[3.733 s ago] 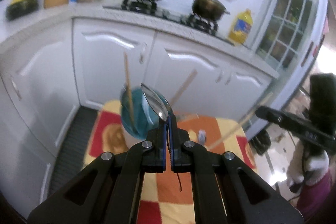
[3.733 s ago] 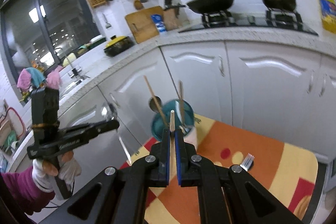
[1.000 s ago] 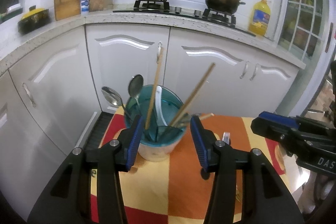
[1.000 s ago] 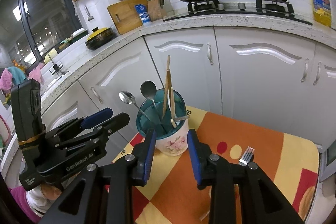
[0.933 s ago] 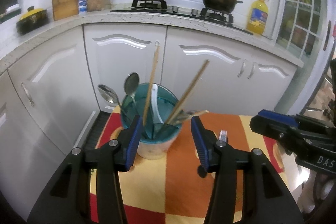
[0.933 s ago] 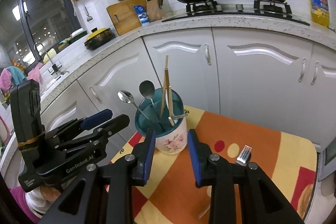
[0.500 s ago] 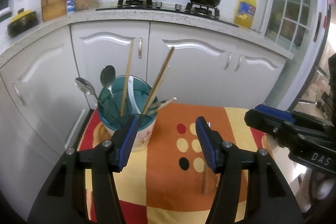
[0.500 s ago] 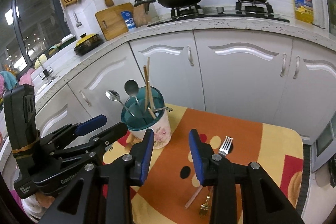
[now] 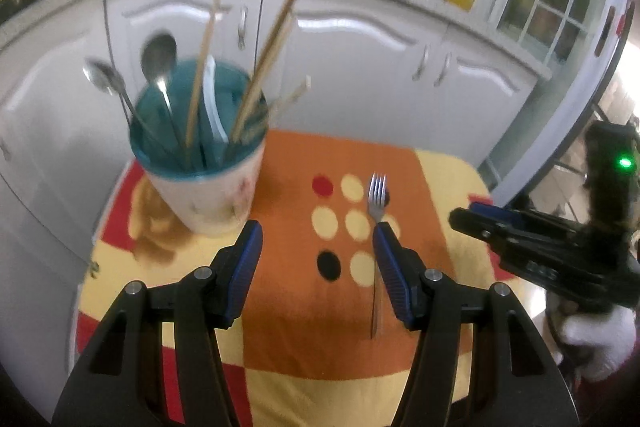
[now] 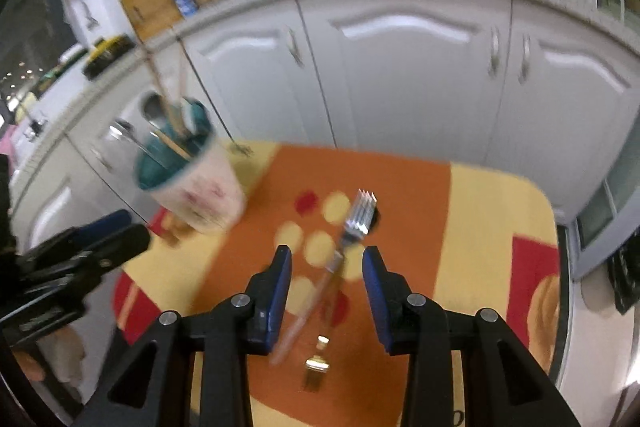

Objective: Organize utensils
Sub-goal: 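Move both tools back down to the silver fork and gold utensil, then grasp the silver fork with the left tool while the right tool grasps the gold utensil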

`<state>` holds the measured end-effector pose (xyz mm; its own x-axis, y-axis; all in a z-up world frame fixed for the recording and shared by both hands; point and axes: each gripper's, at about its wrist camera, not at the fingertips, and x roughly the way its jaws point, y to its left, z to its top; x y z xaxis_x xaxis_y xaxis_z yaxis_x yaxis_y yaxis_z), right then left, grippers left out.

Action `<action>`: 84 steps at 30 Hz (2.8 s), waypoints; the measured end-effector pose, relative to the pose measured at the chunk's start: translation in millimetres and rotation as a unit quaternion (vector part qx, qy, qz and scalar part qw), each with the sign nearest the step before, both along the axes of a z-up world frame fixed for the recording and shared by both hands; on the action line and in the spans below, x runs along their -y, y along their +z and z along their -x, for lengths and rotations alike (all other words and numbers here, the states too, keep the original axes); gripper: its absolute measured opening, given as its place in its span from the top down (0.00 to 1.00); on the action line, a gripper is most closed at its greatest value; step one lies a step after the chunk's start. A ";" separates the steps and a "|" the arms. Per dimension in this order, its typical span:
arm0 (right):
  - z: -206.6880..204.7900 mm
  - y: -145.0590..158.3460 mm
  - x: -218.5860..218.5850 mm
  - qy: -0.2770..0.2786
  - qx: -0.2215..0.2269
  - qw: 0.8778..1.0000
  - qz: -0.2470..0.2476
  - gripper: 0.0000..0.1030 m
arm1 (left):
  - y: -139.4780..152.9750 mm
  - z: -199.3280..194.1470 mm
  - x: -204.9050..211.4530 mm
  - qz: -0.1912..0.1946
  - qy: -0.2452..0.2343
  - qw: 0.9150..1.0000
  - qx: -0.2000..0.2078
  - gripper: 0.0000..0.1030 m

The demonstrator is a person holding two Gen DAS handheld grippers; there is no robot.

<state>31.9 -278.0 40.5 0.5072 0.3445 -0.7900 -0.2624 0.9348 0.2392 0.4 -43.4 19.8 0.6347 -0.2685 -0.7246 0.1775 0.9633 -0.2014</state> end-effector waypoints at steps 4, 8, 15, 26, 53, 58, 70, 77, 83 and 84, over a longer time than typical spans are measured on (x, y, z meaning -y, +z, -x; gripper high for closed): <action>-15.0 -43.6 1.4 0.001 -0.045 0.999 -0.001 0.72 | -21.1 -6.5 7.0 -0.007 -0.006 1.000 -0.027 0.45; -23.9 -69.2 -10.1 0.025 -0.068 0.997 0.010 0.76 | -32.6 -13.1 9.3 -0.009 -0.008 0.999 -0.041 0.45; -31.0 -95.5 -28.5 0.045 -0.071 0.994 0.063 0.83 | -45.5 -24.8 12.0 -0.005 -0.009 0.998 -0.060 0.45; -35.1 -96.1 34.2 -0.025 -0.091 0.995 0.010 0.86 | -61.1 -53.7 54.3 0.000 -0.053 0.995 -0.081 0.45; -32.1 -101.9 60.7 -0.015 -0.113 0.991 -0.074 0.85 | -105.8 -163.4 124.4 -0.008 -0.111 0.988 -0.105 0.81; -31.2 -99.5 59.3 -0.011 -0.117 0.991 -0.067 0.85 | -105.7 -160.5 129.2 -0.016 -0.129 0.986 -0.102 0.82; -34.5 -96.9 49.6 -0.005 -0.123 0.991 -0.045 0.78 | -103.2 -131.7 87.9 0.008 -0.089 0.989 -0.117 0.83; -35.3 -96.2 47.7 -0.006 -0.121 0.992 -0.042 0.79 | -90.3 -109.5 78.6 0.015 -0.093 0.990 -0.107 0.83; -39.7 -94.9 36.2 0.004 -0.104 0.995 -0.010 0.90 | -68.8 -95.9 69.0 0.021 -0.091 0.992 -0.086 0.82; -39.3 -94.1 35.4 0.006 -0.104 0.994 -0.013 0.90 | -63.8 -93.5 64.5 0.024 -0.088 0.992 -0.082 0.83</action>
